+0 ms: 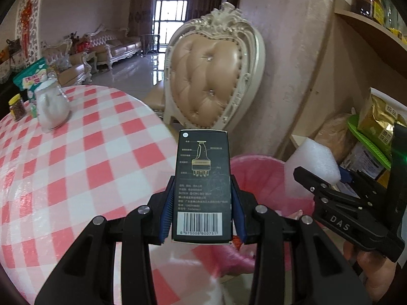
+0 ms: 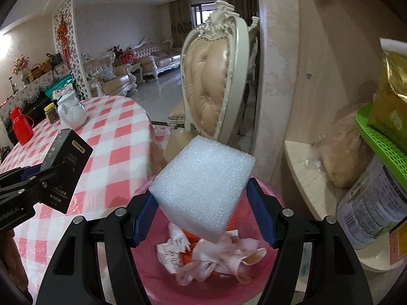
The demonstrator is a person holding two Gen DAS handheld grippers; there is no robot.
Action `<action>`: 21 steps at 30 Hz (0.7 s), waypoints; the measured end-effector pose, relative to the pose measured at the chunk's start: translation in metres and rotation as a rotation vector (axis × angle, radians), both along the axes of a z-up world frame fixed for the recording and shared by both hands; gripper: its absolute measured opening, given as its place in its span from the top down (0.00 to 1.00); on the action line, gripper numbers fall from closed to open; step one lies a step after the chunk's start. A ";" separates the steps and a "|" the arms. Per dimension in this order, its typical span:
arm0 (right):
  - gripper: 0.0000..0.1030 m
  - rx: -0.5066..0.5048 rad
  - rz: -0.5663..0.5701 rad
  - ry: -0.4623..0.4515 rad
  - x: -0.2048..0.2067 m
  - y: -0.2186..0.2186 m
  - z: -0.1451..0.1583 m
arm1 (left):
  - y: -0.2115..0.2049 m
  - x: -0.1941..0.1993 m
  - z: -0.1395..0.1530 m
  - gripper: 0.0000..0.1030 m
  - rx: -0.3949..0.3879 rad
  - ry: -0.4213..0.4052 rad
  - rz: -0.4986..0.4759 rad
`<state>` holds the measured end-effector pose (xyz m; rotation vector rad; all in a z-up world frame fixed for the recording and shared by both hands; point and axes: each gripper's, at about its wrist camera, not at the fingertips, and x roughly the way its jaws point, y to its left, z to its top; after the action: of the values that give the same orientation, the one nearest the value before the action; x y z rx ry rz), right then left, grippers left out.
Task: Collect trash
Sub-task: 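Open the left tool to drop the black box while the right tool drops the foam block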
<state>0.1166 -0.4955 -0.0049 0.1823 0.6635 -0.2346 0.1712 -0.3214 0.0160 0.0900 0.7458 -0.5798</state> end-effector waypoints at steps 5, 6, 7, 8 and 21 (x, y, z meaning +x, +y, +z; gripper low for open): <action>0.37 0.001 -0.012 0.013 0.000 -0.012 -0.007 | -0.018 0.000 -0.009 0.63 -0.005 0.024 -0.031; 0.37 0.000 -0.014 0.015 0.000 -0.013 -0.008 | -0.021 0.000 -0.011 0.63 -0.005 0.029 -0.037; 0.37 -0.001 -0.015 0.018 0.001 -0.014 -0.009 | -0.024 0.000 -0.013 0.63 -0.006 0.034 -0.043; 0.37 -0.002 -0.016 0.020 0.001 -0.015 -0.010 | -0.027 0.000 -0.014 0.63 -0.005 0.037 -0.048; 0.36 0.005 -0.017 0.040 0.009 -0.030 -0.022 | -0.053 0.006 -0.030 0.62 0.000 0.081 -0.084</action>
<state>0.1255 -0.5257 -0.0266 0.1885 0.7030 -0.2530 0.1772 -0.3745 -0.0142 0.0985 0.8234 -0.6671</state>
